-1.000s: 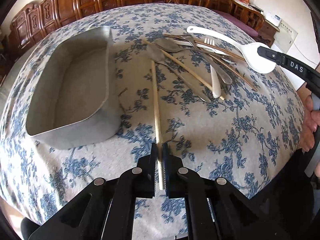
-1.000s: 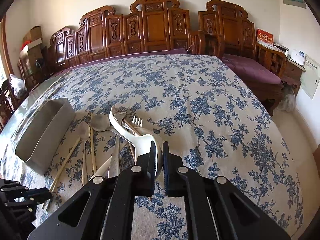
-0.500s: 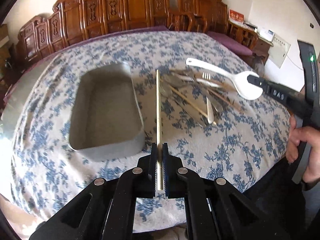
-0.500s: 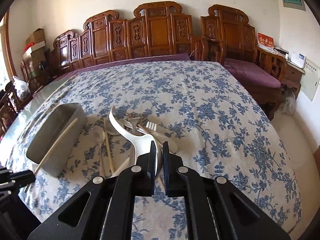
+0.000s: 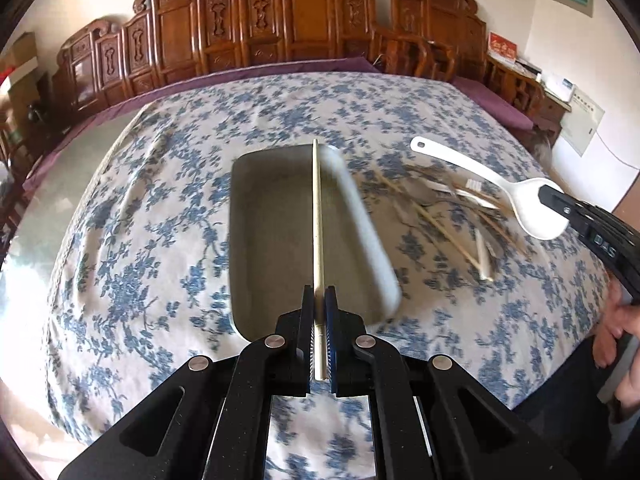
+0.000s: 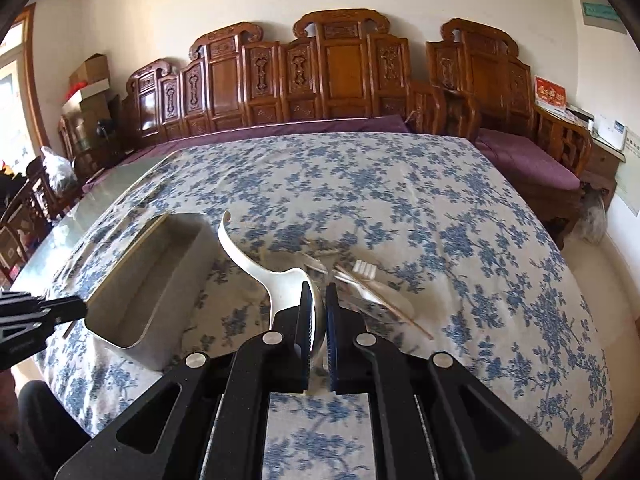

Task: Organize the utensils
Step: 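Carry the chopstick into the grey tray and open the left gripper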

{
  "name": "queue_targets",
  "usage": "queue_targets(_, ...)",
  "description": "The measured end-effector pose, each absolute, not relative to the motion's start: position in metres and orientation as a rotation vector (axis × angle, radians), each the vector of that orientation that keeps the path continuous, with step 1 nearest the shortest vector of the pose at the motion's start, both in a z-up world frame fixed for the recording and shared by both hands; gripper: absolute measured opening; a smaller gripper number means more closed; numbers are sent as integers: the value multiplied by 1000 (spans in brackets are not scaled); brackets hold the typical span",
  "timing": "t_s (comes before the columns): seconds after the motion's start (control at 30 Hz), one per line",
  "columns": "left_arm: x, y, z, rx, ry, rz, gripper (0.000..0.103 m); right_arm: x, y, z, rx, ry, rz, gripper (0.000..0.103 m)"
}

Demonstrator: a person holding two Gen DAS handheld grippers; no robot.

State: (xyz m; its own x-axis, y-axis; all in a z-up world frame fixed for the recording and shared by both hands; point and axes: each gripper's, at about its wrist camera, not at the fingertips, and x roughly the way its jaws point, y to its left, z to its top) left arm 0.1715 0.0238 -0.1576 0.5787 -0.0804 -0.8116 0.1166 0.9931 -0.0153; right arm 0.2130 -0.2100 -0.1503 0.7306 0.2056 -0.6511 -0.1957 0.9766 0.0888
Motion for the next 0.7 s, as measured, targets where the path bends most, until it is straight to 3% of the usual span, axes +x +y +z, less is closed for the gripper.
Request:
queue_targets(0.47,213,45,-182,-9,1039,-99,5,220,-155,-144,-58,751,265,7)
queue_targets(0.7,207,58,-161,-6,983,-102,15,228,-130,-140,-78,763,281,7)
